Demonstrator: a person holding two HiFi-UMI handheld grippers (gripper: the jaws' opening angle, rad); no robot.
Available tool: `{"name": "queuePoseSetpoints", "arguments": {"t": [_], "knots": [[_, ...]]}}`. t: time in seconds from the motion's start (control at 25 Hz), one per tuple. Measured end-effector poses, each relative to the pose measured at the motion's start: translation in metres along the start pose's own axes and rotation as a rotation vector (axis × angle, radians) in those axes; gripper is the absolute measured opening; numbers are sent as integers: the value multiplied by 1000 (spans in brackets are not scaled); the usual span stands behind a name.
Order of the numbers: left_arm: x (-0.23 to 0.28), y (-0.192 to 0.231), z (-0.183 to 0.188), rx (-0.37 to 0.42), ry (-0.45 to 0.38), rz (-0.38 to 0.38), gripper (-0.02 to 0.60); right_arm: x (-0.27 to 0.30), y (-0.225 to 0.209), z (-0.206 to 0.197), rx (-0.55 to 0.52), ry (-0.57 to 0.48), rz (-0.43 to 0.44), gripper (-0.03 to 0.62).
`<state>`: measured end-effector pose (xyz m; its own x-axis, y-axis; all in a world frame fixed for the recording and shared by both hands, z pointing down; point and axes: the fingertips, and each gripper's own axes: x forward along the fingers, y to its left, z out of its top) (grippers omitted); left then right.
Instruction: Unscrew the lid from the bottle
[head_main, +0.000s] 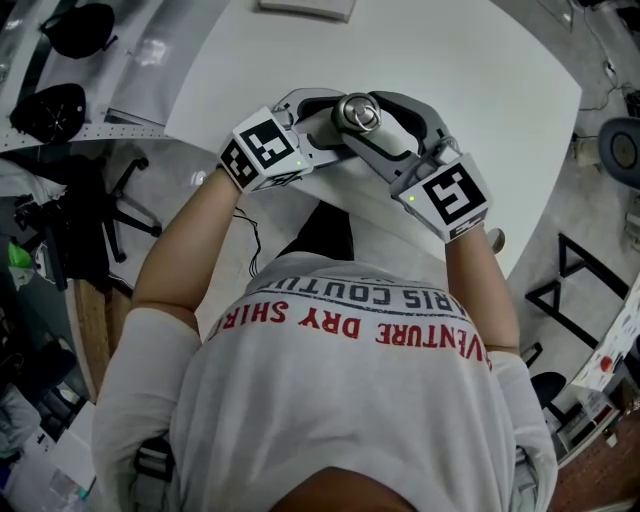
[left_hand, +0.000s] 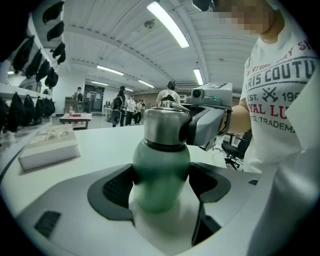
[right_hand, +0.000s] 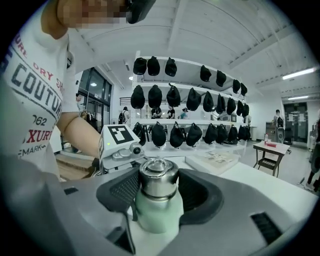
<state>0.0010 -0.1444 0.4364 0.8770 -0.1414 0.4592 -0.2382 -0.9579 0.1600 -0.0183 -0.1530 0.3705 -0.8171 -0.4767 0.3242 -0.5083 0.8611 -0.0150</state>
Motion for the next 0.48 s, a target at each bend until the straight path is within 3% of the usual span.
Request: {"name": "queuePoseSetpoints", "arguments": {"t": [0.48], "knots": [[1,-4,-2,141,109,-244,357,0,6,3,-76,28,217,247]]}}
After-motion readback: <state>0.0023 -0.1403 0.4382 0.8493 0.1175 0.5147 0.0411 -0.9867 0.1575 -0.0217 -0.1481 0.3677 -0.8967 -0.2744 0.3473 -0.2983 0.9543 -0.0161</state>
